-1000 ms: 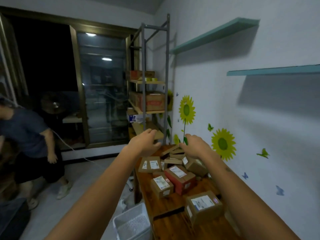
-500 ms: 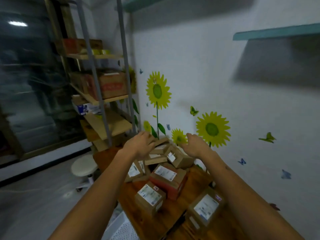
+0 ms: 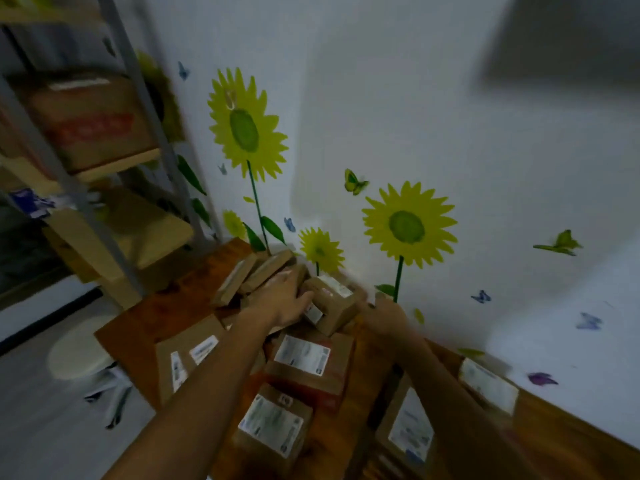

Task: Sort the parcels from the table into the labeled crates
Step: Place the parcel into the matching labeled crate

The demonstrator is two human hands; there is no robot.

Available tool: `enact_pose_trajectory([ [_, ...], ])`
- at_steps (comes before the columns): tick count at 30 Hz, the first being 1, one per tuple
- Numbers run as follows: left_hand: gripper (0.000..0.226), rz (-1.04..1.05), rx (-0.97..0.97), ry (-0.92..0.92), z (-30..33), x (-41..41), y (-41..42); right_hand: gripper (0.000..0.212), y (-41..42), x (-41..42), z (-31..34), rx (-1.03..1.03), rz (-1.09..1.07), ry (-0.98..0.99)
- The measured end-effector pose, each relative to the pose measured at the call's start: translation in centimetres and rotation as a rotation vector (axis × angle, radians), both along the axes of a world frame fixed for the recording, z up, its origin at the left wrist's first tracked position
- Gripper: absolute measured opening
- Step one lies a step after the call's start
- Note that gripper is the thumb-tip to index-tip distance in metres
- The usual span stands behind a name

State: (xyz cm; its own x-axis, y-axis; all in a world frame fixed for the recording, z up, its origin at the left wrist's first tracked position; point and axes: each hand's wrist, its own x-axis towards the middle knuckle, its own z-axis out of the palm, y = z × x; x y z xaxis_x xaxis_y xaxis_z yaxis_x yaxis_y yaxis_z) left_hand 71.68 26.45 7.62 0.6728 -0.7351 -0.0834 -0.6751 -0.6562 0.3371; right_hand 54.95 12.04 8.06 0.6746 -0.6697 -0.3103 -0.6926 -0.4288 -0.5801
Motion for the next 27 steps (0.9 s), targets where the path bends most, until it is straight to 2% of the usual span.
enact_pose_trajectory([
  [2,0.072,0.055,-0.014,0.088,-5.7,6.0,-2.8,0.041,0.2,2.3,-1.6,0.044,-0.013,-0.003],
  [4,0.055,0.102,-0.013,0.14,-6.0,7.3,-4.2,0.049,0.3,4.7,-3.0,0.062,-0.027,0.007],
  [5,0.051,0.063,-0.035,0.142,-5.4,7.5,-4.7,0.048,0.0,6.0,-3.9,0.094,-0.037,0.02],
  [7,0.051,-0.018,-0.055,0.236,-6.2,8.8,-6.5,0.043,-0.8,8.6,-6.8,0.091,-0.103,0.06],
  [9,0.06,0.004,-0.054,0.355,-8.1,10.6,-8.3,0.048,-1.4,10.6,-8.1,0.115,-0.177,0.048],
  [12,0.07,0.034,-0.001,0.555,-11.2,13.1,-11.2,0.051,-2.8,13.9,-11.0,0.294,-0.386,-0.095],
  [14,0.068,0.05,0.018,0.63,-12.9,13.9,-12.1,0.053,-3.3,15.2,-13.2,0.406,-0.534,-0.153],
  [17,0.059,0.072,-0.032,0.684,-14.0,13.4,-11.9,0.042,-3.0,15.8,-14.7,0.427,-0.603,-0.144],
  [22,0.039,0.055,-0.234,0.755,-12.5,11.3,-9.9,0.035,-1.8,13.5,-14.7,0.502,-0.8,-0.379],
  [24,0.02,0.06,-0.344,0.865,-10.8,9.5,-8.3,0.031,-0.5,11.2,-13.5,0.546,-0.873,-0.521],
  [27,0.021,0.126,-0.455,1.073,-7.9,5.8,-5.6,0.034,1.8,7.2,-11.2,0.58,-0.926,-0.708],
])
